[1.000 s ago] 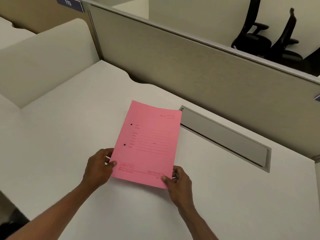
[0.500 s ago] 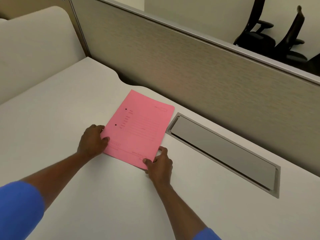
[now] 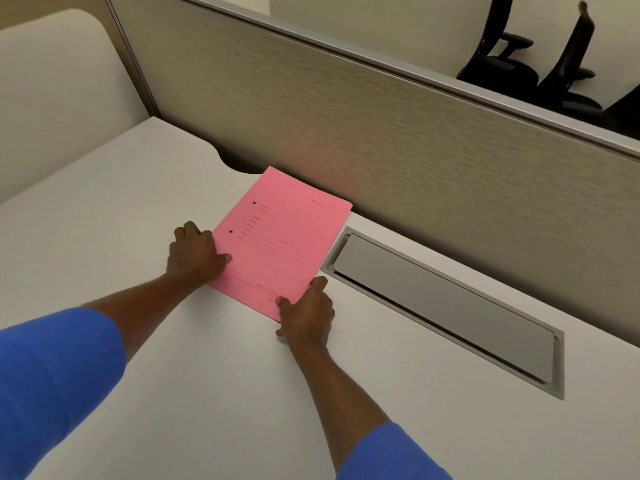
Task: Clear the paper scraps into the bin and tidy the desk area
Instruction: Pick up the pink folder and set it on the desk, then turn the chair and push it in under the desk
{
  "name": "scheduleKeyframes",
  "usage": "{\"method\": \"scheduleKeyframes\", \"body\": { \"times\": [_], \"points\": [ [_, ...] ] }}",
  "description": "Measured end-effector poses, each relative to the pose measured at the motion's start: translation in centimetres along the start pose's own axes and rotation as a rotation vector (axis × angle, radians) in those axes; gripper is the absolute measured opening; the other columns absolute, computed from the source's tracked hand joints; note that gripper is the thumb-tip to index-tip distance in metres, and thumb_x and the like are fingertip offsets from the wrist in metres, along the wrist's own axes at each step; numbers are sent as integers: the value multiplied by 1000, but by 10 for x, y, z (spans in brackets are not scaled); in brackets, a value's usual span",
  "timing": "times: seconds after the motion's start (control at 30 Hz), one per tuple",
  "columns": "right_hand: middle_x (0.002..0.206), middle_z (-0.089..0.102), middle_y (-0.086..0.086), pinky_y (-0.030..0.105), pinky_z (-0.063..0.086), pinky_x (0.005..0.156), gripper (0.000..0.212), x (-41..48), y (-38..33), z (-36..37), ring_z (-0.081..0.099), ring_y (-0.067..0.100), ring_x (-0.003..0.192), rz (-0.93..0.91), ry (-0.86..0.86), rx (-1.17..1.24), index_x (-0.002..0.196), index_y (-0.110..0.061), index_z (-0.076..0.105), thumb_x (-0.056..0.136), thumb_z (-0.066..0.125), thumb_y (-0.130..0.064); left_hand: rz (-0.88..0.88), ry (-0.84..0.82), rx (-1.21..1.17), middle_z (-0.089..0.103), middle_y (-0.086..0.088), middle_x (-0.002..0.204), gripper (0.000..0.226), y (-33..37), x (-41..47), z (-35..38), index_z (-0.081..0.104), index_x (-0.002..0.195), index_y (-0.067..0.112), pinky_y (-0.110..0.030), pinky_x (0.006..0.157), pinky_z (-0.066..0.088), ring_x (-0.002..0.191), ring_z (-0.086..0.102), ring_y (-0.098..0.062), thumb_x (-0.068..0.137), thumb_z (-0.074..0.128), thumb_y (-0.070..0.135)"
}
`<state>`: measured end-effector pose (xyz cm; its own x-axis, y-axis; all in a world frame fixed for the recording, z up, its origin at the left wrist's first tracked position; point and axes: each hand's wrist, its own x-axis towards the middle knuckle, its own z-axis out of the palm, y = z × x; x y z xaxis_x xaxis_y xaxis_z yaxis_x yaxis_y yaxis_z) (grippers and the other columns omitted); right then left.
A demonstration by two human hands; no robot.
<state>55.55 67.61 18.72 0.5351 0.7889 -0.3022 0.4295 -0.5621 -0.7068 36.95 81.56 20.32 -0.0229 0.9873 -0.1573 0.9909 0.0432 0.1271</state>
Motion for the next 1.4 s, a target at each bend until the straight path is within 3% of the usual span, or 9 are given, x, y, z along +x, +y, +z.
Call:
{"method": "scheduleKeyframes", "body": {
  "times": [0.27,0.43,0.5,0.63,0.73,0.83,1.03,1.17,1.4],
  "points": [
    [121,67,10,51,67,76,67,3,-4,-4,76,39,86,-20,-43,-26,126,-21,35,84,85,-34,-9,-19,23,50,-21,132,63,3,7,-5,62,128,2,-54,103,46,129,46,-42,88,76,48],
    [126,69,9,47,63,90,57,-12,-2,-12,74,37,102,12,-26,-43,127,-21,38,91,75,-46,-49,133,-54,49,-30,135,70,5,-14,-10,41,142,-6,-59,101,45,124,51,-50,97,65,43],
    [127,69,8,45,58,93,55,-24,5,-19,71,33,112,7,-28,-143,132,-19,40,95,70,-46,-29,212,-39,52,-30,131,61,3,-36,-12,47,135,-7,-58,97,47,118,54,-49,99,62,39],
    [129,68,3,41,53,92,48,-57,25,-34,69,30,115,-20,-41,-279,135,-22,41,97,64,-41,-34,193,-33,60,-20,116,46,-7,-97,-16,59,118,1,-50,86,49,108,58,-41,94,66,40],
    [130,66,-1,39,50,90,43,-84,39,-43,68,27,115,-36,-60,-332,133,-25,42,98,60,-40,-15,95,49,71,-5,101,31,-19,-145,-19,68,94,15,-37,76,46,103,65,-30,99,55,42],
    [127,64,-6,37,49,89,37,-117,54,-53,67,23,114,-43,-73,-380,129,-27,44,98,57,-42,-15,3,91,73,2,94,34,-34,-189,-20,52,78,22,-30,68,37,93,71,-23,103,44,43],
    [113,56,-12,35,41,79,31,-190,83,-69,61,17,117,-41,-92,-408,124,-32,45,97,54,-45,97,-106,-56,64,6,80,35,-77,-264,-14,49,77,22,-32,68,46,82,66,-20,99,51,49],
    [110,51,-15,34,42,80,30,-241,106,-73,50,12,123,-88,-120,-413,122,-36,46,95,56,-46,213,-267,-154,72,9,92,33,-99,-323,-14,65,90,24,-33,81,56,90,68,-15,95,56,55],
    [104,57,-18,34,50,88,28,-332,149,-84,52,7,112,-145,-185,-423,116,-42,51,91,65,-44,220,-421,-191,71,9,103,26,-147,-431,-6,63,93,29,-33,84,54,95,66,-15,97,54,53]
  ]
}}
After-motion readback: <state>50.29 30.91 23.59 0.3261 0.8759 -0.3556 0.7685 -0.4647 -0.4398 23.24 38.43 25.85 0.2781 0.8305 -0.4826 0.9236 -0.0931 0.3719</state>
